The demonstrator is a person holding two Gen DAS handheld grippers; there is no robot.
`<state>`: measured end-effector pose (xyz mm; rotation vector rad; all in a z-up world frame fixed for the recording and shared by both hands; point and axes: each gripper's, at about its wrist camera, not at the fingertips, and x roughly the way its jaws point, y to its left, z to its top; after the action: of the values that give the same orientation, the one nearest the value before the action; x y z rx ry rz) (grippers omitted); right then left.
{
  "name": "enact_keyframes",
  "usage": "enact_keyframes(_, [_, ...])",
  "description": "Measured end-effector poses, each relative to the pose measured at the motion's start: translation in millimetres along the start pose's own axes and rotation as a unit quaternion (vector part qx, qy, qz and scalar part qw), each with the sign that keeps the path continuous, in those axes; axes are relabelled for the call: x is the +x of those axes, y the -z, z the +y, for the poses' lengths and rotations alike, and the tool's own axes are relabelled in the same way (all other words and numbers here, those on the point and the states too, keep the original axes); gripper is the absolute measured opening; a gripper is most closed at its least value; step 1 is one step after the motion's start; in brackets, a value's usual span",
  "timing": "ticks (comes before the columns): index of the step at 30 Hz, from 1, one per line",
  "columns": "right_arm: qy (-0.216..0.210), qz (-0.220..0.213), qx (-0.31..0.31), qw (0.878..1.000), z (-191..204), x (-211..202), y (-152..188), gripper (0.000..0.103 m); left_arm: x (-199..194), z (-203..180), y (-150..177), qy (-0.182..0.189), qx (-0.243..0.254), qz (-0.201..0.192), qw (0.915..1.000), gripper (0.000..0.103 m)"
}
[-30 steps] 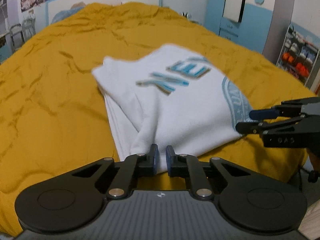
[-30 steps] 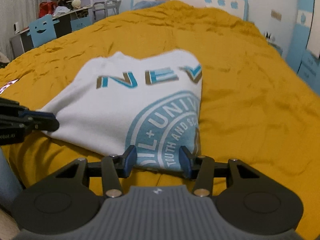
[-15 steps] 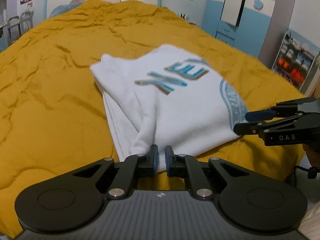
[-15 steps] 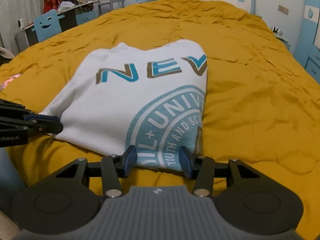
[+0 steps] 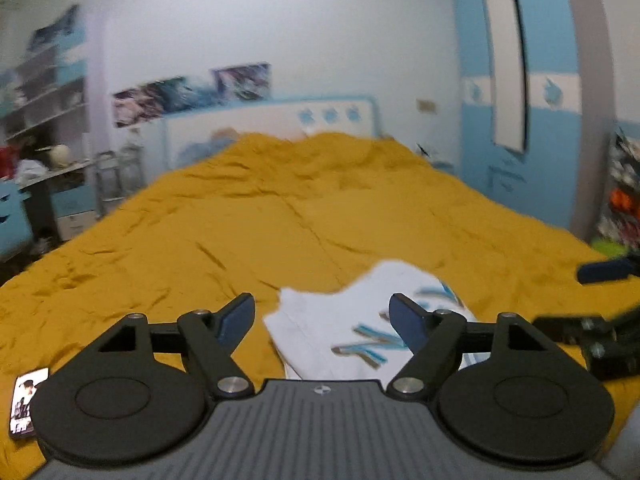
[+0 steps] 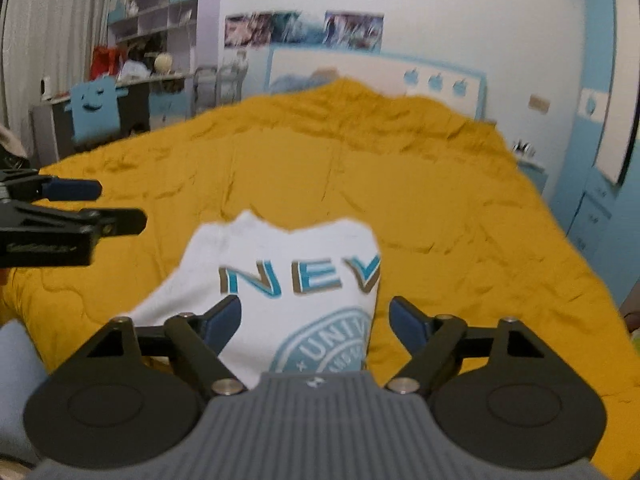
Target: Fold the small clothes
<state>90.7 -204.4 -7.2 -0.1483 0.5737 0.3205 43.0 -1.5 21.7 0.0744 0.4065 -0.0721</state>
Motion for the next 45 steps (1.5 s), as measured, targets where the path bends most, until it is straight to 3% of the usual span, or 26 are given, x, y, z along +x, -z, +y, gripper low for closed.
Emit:
enact_keyframes(5, [0.025,-0.044,-0.001,0.999,15,-33,4,0.081,-23,-14,10,-0.023,-0.011,-0.012,0.9996,0.095])
enact_keyframes(7, [0.04,-0.051,-0.008,0.998,22,-42,10,0.082,-27,-18,13,-0.037,-0.016,0.001,0.9992,0.101])
enact_keyframes(10, [0.077,-0.065,-0.012,0.995,34,-55,24,0.082,-33,-20,20,-0.035,-0.027,0.022,0.9988,0.101])
enact_keyframes(16, [0.065,-0.034,0.028,0.997,35,-63,39,0.082,-42,-18,32,-0.073,-0.036,0.058,0.995,0.101])
enact_keyframes(22, [0.031,0.019,0.092,0.995,23,-50,54,0.082,-38,-20,42,-0.064,-0.035,0.096,0.9927,0.101])
enact_keyframes(28, [0.03,0.05,0.095,0.994,27,-37,62,0.082,-31,-26,53,-0.059,-0.034,0.128,0.9894,0.101])
enact_keyframes(45, [0.03,0.042,0.087,0.995,25,-37,63,0.082,-33,-27,56,-0.054,-0.036,0.133,0.989,0.101])
